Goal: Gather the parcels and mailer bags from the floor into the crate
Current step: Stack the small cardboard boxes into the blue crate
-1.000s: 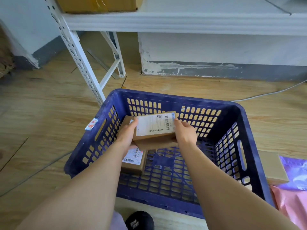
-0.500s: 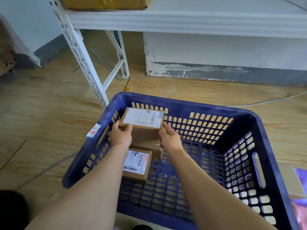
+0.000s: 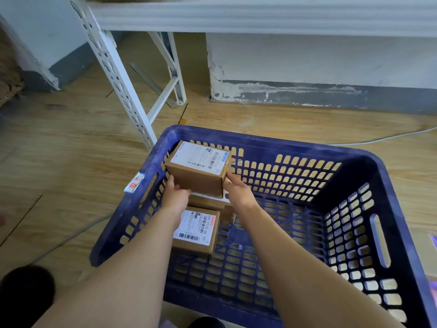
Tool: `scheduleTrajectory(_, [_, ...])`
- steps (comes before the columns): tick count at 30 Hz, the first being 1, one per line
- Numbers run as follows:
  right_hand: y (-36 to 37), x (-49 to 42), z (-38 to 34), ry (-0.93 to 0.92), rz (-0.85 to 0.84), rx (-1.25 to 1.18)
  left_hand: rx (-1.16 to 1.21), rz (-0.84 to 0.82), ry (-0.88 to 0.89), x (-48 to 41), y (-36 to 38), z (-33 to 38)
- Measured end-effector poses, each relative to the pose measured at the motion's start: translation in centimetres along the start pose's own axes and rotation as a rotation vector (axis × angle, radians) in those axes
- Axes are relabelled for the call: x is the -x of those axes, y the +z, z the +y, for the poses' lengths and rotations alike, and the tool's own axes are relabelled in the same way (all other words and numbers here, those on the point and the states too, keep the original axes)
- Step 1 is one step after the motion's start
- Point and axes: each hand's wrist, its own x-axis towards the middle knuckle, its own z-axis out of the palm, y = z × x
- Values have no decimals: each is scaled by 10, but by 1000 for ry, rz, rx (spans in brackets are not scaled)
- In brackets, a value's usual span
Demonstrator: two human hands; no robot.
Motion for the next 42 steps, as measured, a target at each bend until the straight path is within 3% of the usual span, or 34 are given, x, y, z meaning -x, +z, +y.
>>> scheduleTrajectory(4, [-4, -1, -2, 36, -57, 22, 4, -53, -33, -2, -3, -1])
scheduleTrajectory(7, [-8, -6, 3, 96, 54, 2, -106, 29, -35, -7, -4, -6])
scheduleTrajectory(10, [-10, -10, 16, 158, 134, 97, -409, 74, 6, 1, -5, -12])
scheduleTrajectory(13, [-8, -9, 34, 276, 87, 261, -792, -6, 25, 8, -9, -23])
scheduleTrajectory(15, [-5, -8, 39, 303, 50, 330, -918, 13, 4, 7, -10, -28])
scheduleTrajectory(21, [5, 0, 39, 397, -227, 442, -876, 23, -94, 5, -12, -34])
scheduleTrajectory(26, [6, 2, 51, 511, -369, 434, -1149, 14, 7, 14, -18, -35])
scheduleTrajectory(28, [4, 3, 52, 571, -383, 407, -1194, -41, 48, 17, -20, -38])
scheduleTrajectory(33, [11, 6, 56, 634, -381, 399, -1169, -133, -55, 20, -13, -33])
scheduleTrajectory(42, [-2, 4, 64, 660, -313, 507, -1561, -338, -190, 12, -22, -30])
